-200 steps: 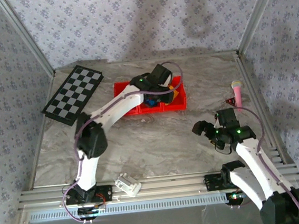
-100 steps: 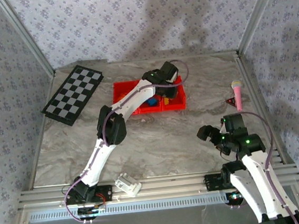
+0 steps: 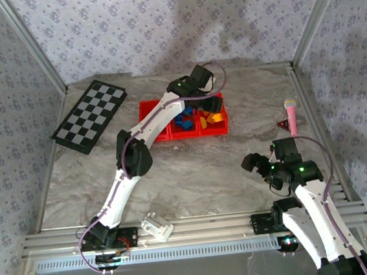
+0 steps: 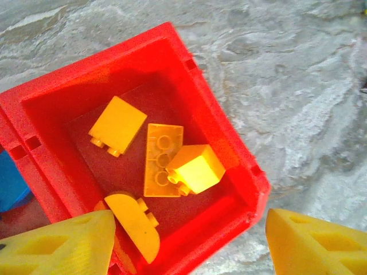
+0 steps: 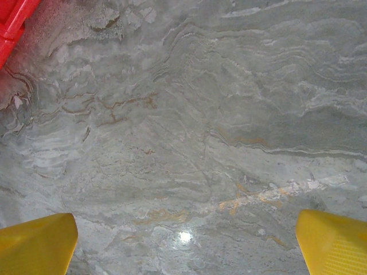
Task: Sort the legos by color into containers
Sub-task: Place the lego in the container, then reset both arms
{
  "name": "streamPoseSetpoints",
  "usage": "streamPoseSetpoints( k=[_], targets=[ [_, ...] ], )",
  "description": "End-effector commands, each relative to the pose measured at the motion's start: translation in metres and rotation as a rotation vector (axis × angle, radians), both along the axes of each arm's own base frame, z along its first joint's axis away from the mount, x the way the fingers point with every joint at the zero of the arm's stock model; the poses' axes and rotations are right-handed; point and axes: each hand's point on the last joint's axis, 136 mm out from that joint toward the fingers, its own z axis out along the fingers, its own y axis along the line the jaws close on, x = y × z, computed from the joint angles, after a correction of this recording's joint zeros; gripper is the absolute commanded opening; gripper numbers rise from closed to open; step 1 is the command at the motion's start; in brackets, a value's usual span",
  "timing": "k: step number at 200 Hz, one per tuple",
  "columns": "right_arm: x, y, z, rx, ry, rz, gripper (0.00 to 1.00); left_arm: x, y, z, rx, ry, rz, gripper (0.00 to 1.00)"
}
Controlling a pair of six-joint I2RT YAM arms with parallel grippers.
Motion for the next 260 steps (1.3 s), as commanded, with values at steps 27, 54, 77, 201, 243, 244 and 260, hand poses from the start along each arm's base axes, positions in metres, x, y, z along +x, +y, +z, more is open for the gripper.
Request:
streamPoseSetpoints(
  k=[27, 54, 77, 201, 243, 244, 260],
  targets=[
    [0.008, -0.003, 0.012, -0.014, -0.052, 0.003, 1.0, -0.025, 0.015, 0.115, -0.111, -0.163, -0.09, 0.74],
    [0.02, -0.004, 0.017, -0.023, -0.101, -0.001, 1.0, -0.038, 0.046, 0.16, -0.148, -0.25, -0.087, 0.77],
    [0.036, -0.006, 0.024, -0.035, -0.154, -0.003, 1.0, -0.049, 0.086, 0.179, -0.163, -0.343, -0.036, 0.86],
    [0.185, -0.111, 0.056, -0.308, -0.652, -0.133, 1.0, -0.125, 0.353, 0.135, -0.306, -0.797, 0.573, 1.0],
    [0.188, -0.096, 0.076, -0.71, -0.759, 0.054, 1.0, -0.142, 0.402, 0.101, -0.193, -0.786, 0.752, 1.0],
    [0.188, -0.095, 0.077, -0.716, -0.765, 0.056, 1.0, -0.142, 0.403, 0.101, -0.192, -0.785, 0.754, 1.0],
    [0.179, -0.091, 0.068, -0.762, -0.834, 0.079, 1.0, -0.143, 0.412, 0.086, -0.157, -0.763, 0.798, 1.0]
  ],
)
